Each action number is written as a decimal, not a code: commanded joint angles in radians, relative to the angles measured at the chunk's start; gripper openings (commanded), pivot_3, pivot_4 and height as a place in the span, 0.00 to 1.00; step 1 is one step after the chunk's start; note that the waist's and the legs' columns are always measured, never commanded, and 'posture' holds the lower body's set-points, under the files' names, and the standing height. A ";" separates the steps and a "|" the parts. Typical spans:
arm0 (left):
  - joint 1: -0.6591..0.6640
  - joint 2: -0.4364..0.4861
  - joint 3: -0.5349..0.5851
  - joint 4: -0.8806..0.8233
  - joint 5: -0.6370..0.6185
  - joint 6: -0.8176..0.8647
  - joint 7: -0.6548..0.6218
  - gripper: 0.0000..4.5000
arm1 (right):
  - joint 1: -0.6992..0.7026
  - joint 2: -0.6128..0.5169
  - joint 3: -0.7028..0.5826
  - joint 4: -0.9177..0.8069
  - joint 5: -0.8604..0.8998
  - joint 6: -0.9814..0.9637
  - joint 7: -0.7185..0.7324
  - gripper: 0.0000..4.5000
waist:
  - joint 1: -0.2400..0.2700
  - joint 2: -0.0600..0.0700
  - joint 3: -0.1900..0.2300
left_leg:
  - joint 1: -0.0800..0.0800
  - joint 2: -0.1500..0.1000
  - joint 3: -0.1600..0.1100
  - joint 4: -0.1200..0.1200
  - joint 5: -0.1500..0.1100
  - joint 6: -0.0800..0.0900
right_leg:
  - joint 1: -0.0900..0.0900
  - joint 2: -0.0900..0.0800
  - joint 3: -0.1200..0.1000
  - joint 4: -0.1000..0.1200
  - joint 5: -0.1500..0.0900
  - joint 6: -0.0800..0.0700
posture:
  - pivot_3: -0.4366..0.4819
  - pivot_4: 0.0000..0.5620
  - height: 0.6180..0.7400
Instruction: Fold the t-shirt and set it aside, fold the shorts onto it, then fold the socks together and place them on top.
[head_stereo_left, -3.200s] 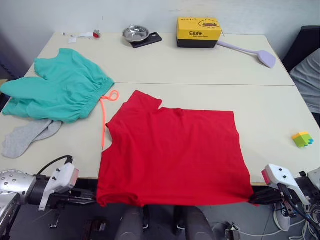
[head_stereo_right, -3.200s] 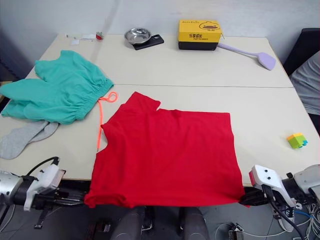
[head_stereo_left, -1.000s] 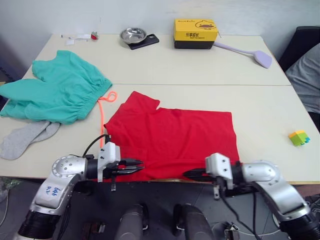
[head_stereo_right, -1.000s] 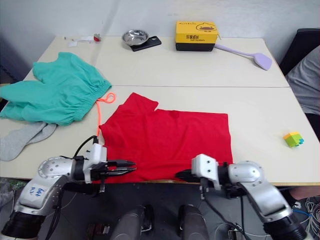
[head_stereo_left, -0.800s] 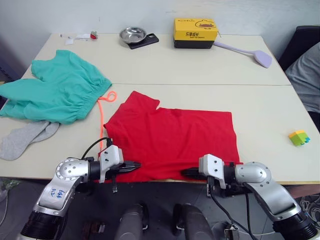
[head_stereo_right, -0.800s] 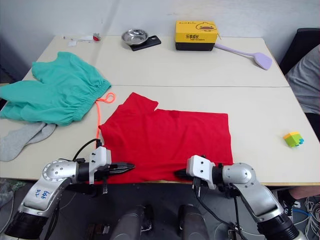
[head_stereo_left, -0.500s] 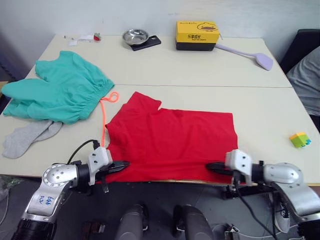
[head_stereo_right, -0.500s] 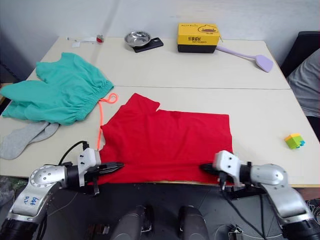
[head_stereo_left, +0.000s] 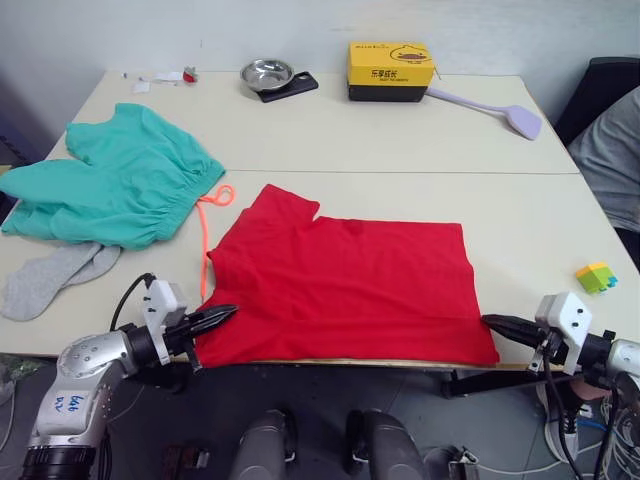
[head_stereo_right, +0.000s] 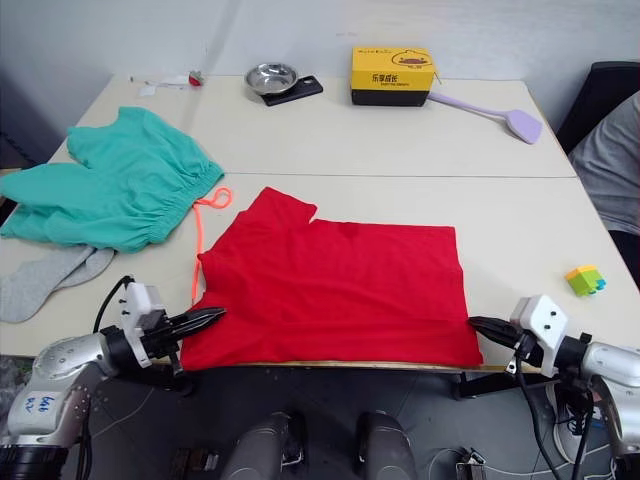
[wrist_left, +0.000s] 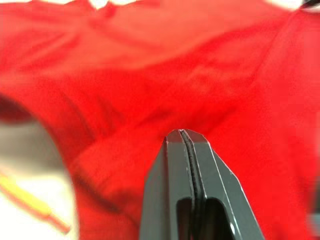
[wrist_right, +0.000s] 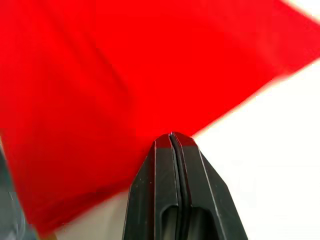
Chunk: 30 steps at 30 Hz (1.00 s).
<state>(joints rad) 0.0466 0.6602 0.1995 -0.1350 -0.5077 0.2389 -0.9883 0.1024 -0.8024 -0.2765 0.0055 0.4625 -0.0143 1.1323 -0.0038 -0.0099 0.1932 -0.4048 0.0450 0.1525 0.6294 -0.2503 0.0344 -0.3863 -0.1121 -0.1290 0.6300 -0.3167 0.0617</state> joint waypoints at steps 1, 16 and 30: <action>-0.025 0.010 -0.003 -0.068 -0.044 0.045 -0.012 0.00 | 0.006 0.035 0.070 -0.207 0.077 0.073 0.007 0.00 | 0.001 0.000 0.000 | 0.000 0.000 0.000 0.000 0.000 0.000 | 0.000 0.000 0.000 0.000 0.000 0.000 | 0.48 0.27 1.00; 0.049 0.050 -0.038 0.066 0.148 -0.114 -0.007 0.00 | 0.113 0.029 0.091 -0.052 -0.127 -0.084 -0.050 0.00 | 0.003 0.000 0.000 | -0.002 -0.001 0.000 0.000 -0.001 0.000 | -0.002 0.000 0.000 -0.002 0.000 0.000 | 0.48 0.27 1.00; 0.096 0.189 0.029 -0.006 0.139 -0.312 -0.215 0.54 | 0.168 -0.084 0.010 -0.184 -0.060 -0.041 0.093 0.58 | 0.002 0.002 0.001 | -0.003 0.000 0.000 -0.003 -0.002 -0.001 | -0.004 0.000 0.001 -0.004 -0.001 -0.002 | 0.48 0.27 1.00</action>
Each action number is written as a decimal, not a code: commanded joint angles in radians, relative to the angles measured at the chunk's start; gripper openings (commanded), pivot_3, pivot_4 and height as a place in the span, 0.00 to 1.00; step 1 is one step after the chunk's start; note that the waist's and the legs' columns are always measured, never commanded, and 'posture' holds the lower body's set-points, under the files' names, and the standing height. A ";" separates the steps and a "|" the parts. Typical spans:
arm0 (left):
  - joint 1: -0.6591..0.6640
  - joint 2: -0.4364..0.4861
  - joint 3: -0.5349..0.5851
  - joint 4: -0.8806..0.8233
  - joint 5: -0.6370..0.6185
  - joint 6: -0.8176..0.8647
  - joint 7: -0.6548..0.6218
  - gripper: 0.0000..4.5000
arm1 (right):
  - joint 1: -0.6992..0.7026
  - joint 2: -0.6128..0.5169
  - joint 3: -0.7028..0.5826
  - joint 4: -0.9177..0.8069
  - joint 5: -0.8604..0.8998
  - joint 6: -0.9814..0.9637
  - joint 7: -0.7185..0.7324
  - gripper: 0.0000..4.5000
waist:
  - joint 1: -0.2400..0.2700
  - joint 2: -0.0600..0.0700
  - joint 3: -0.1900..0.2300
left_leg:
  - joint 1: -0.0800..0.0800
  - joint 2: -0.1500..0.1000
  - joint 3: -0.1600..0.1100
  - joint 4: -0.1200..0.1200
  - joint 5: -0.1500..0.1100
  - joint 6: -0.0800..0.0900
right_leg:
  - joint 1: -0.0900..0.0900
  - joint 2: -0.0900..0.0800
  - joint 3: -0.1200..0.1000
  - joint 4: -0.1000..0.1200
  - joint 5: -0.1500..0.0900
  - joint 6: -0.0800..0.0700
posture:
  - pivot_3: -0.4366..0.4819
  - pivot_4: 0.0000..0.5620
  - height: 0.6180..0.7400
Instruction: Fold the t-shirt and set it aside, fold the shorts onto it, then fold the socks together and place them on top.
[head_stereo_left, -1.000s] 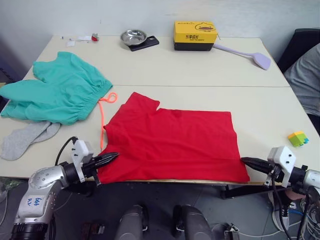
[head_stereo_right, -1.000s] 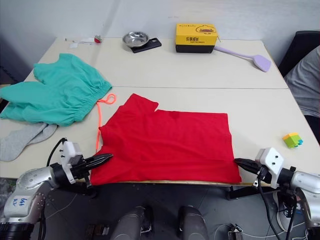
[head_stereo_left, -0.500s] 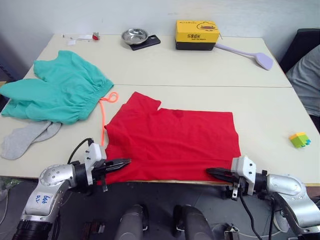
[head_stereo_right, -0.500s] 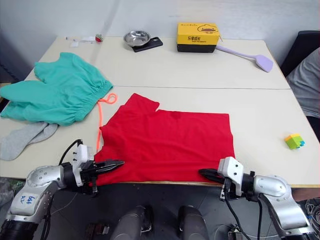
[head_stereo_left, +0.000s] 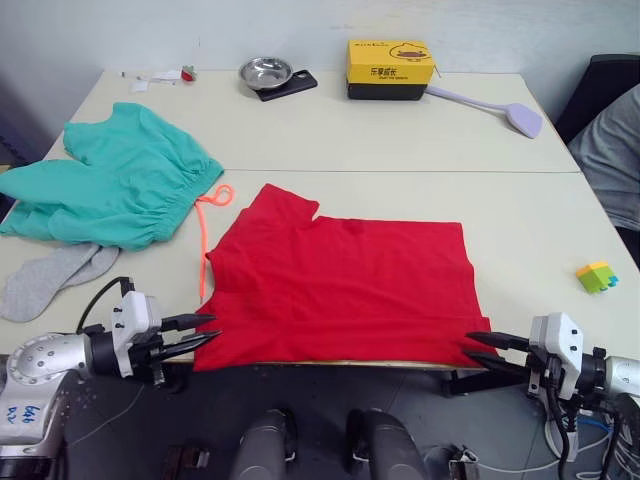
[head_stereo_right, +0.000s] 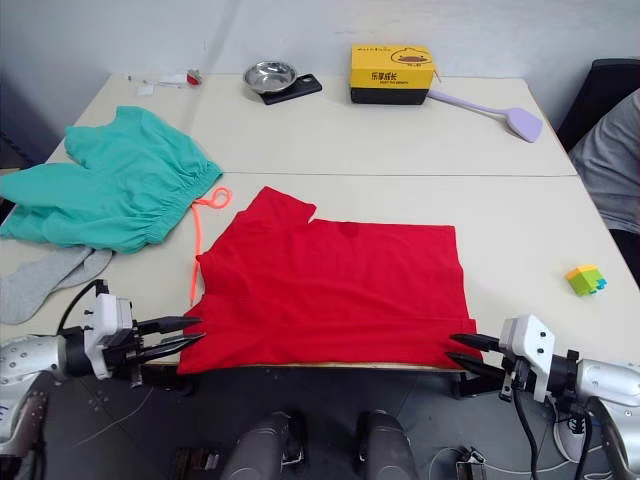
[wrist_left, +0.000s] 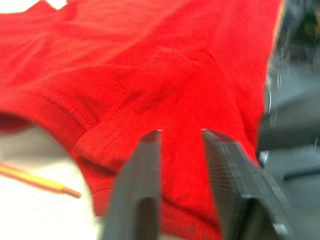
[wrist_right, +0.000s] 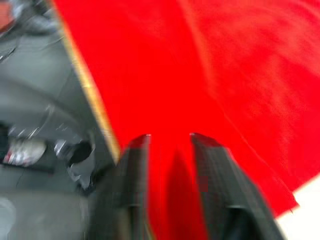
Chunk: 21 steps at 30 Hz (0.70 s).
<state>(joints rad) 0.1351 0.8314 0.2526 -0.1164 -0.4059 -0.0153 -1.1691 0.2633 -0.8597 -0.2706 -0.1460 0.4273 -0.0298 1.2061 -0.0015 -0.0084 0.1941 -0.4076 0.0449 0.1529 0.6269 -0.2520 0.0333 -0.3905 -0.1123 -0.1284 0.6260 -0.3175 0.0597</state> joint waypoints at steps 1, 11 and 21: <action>0.004 0.018 -0.036 -0.028 0.045 -0.065 -0.035 0.61 | 0.007 -0.032 0.011 -0.040 -0.032 -0.021 0.024 0.65 | 0.000 0.000 0.000 | 0.000 0.000 0.000 0.000 0.000 0.000 | 0.000 0.000 0.000 0.000 0.000 0.000 | 0.48 0.27 1.00; 0.017 0.031 -0.094 -0.048 0.114 -0.078 -0.027 0.62 | -0.014 -0.066 0.036 -0.081 -0.090 0.047 -0.002 0.62 | 0.000 0.000 0.000 | -0.001 0.000 0.000 -0.002 0.000 0.000 | -0.001 0.000 0.000 -0.001 0.000 0.000 | 0.48 0.27 1.00; 0.014 0.056 -0.103 -0.015 0.139 -0.075 -0.033 0.15 | -0.048 -0.085 0.051 0.045 -0.117 -0.014 0.064 0.00 | 0.000 0.000 0.000 | -0.001 0.000 0.000 -0.002 0.000 0.000 | -0.001 0.000 0.000 -0.001 0.000 0.000 | 0.48 0.27 1.00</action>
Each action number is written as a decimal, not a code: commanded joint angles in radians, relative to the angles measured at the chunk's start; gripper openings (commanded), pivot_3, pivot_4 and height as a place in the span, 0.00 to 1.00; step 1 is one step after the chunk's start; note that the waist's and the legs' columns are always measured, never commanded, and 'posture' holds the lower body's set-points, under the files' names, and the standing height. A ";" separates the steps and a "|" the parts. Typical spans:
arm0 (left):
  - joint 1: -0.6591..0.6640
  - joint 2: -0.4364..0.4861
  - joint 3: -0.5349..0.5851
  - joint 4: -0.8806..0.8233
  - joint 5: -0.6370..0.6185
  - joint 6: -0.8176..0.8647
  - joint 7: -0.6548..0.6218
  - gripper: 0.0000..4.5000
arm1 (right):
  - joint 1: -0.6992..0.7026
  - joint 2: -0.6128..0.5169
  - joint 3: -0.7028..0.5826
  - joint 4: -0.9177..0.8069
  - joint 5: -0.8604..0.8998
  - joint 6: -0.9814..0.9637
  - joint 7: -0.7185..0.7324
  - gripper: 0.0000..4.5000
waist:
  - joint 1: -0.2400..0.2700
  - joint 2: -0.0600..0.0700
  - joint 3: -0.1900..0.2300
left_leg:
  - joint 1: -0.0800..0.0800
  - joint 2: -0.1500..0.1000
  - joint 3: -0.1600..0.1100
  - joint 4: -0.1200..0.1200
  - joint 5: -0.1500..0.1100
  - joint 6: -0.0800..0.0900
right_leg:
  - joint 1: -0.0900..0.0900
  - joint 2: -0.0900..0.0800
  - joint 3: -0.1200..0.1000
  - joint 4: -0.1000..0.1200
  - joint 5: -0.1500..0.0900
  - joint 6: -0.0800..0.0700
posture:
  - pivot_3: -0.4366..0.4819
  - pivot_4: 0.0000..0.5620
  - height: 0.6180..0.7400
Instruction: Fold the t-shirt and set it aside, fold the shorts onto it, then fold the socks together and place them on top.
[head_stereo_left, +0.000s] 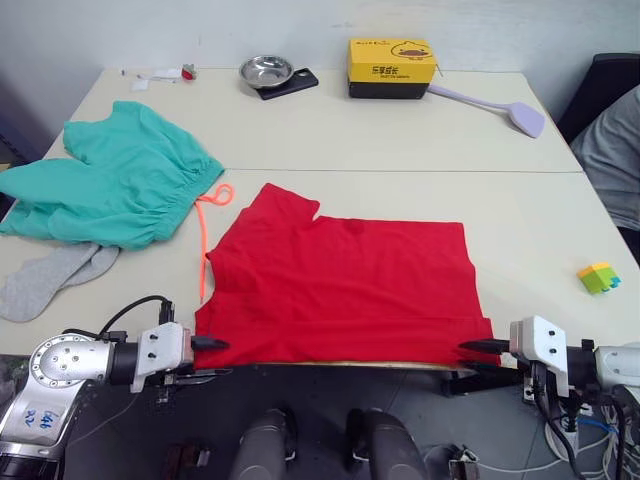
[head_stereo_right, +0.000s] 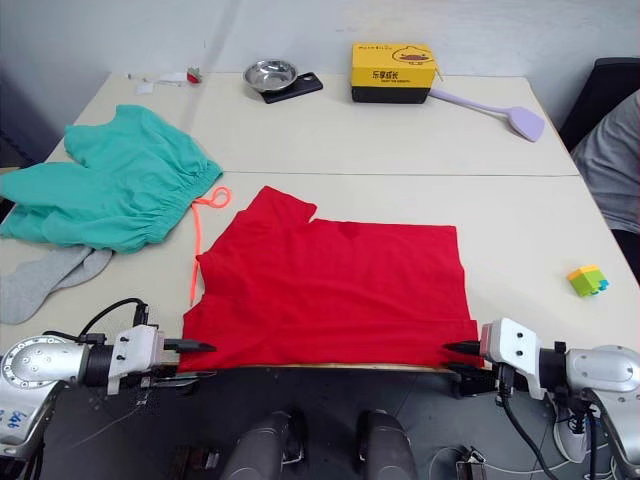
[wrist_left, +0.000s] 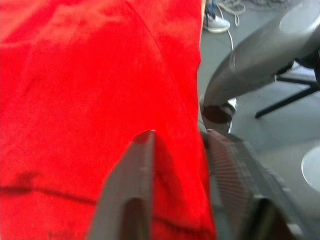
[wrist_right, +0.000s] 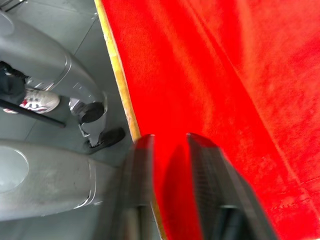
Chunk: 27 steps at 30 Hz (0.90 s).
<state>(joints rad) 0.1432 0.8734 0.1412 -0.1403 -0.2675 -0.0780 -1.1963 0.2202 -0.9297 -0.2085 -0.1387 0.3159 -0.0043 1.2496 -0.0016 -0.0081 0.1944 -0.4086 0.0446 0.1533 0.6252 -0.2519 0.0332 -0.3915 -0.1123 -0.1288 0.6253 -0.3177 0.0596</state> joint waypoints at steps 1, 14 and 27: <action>0.006 0.015 0.009 0.011 -0.002 -0.009 -0.005 0.08 | -0.008 -0.015 -0.010 0.051 -0.006 -0.049 0.025 0.00 | 0.000 0.000 0.000 | 0.000 0.000 0.000 0.000 0.000 0.000 | 0.000 0.000 0.000 0.000 0.000 0.000 | 0.48 0.27 1.00; 0.031 0.034 0.043 0.024 -0.045 -0.003 -0.049 0.01 | 0.000 0.005 -0.041 0.091 0.092 -0.044 0.068 0.00 | -0.001 0.000 0.000 | 0.000 0.000 0.000 0.001 0.000 0.000 | 0.000 0.000 0.000 0.001 0.000 0.000 | 0.48 0.27 1.00; 0.074 0.032 0.076 0.012 -0.067 0.004 -0.067 0.00 | -0.011 0.001 -0.032 0.057 0.077 -0.093 0.044 0.34 | -0.002 0.000 0.000 | 0.000 0.000 0.000 0.001 0.000 0.000 | 0.000 0.000 0.000 0.001 0.000 0.000 | 0.48 0.27 1.00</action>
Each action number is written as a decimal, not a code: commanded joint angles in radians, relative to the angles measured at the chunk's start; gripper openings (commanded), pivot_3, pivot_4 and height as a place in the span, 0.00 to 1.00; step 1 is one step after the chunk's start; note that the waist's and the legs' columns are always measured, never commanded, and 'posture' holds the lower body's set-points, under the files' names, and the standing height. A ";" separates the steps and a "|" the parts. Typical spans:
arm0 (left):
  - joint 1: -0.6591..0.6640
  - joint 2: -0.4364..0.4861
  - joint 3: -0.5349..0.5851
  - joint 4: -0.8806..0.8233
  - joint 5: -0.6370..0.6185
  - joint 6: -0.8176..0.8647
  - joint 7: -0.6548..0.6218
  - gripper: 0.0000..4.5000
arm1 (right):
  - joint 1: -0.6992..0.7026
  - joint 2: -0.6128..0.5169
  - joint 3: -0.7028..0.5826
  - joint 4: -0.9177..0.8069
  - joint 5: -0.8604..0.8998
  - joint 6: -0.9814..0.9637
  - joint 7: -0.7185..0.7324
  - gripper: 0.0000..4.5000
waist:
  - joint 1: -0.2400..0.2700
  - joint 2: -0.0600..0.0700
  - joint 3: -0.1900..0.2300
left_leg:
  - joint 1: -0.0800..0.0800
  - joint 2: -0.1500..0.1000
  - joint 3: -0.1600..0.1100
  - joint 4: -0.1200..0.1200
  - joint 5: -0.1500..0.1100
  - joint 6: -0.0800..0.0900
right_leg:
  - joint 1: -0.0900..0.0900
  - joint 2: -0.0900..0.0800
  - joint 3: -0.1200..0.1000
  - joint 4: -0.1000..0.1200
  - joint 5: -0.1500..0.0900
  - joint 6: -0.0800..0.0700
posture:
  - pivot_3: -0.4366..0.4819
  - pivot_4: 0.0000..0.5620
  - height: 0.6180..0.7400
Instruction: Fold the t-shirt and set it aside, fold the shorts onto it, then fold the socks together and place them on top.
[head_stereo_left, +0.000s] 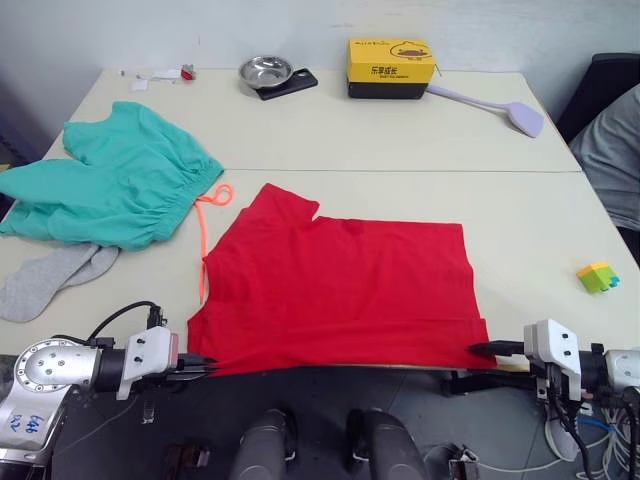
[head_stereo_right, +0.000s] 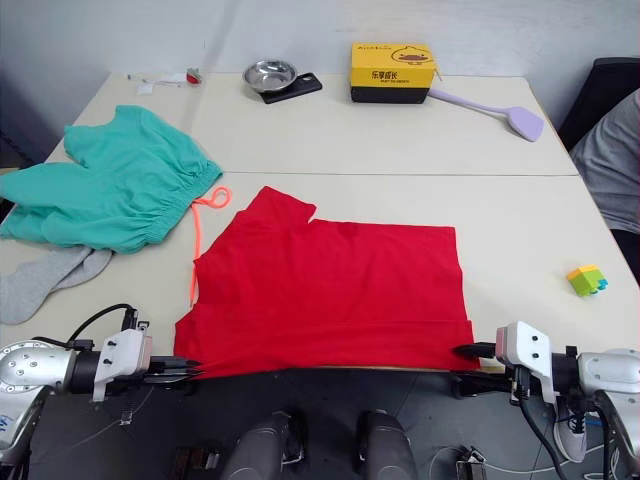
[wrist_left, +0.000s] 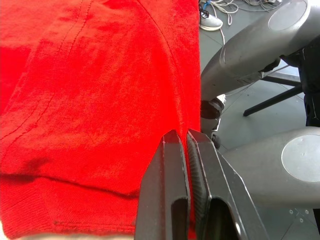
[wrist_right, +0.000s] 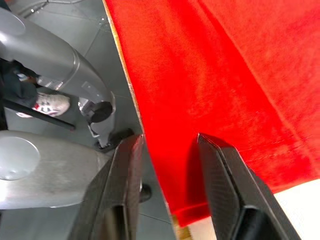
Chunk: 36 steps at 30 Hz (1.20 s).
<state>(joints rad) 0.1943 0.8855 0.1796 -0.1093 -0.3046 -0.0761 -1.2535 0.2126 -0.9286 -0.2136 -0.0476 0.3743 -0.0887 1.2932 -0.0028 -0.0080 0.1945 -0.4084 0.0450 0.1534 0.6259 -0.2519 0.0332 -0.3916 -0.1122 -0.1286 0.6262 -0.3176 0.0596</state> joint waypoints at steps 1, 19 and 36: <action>0.031 0.020 0.052 -0.034 -0.053 0.023 -0.012 0.00 | -0.010 0.004 -0.031 -0.043 0.034 0.009 -0.006 0.34 | -0.001 0.000 0.000 | 0.000 0.000 0.000 0.000 0.000 0.000 | 0.000 0.000 0.000 0.000 0.000 0.000 | 0.48 0.27 1.00; 0.076 0.077 0.222 -0.128 -0.247 0.359 -0.002 0.73 | -0.236 0.028 -0.038 -0.145 0.195 0.359 -0.123 1.00 | -0.001 0.001 0.002 | -0.002 0.000 0.000 0.000 0.000 -0.001 | -0.002 0.000 0.000 0.000 0.000 -0.001 | 0.48 0.27 1.00; -0.654 -0.013 0.031 0.308 -0.235 0.650 0.276 0.99 | -0.555 0.094 0.044 0.099 0.107 0.542 -0.307 1.00 | -0.003 0.001 0.002 | -0.003 0.000 0.006 0.003 0.007 -0.001 | -0.003 0.003 0.002 0.004 0.001 0.002 | 0.48 0.27 1.00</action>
<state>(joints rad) -0.4090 0.8797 0.2280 0.1599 -0.5699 0.5701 -0.9982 -0.3110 -0.8440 -0.1727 0.0405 0.4916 0.4349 1.0071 -0.0059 -0.0073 0.1970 -0.4104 0.0451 0.1596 0.6298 -0.2451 0.0321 -0.3948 -0.1097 -0.1253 0.6309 -0.3163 0.0621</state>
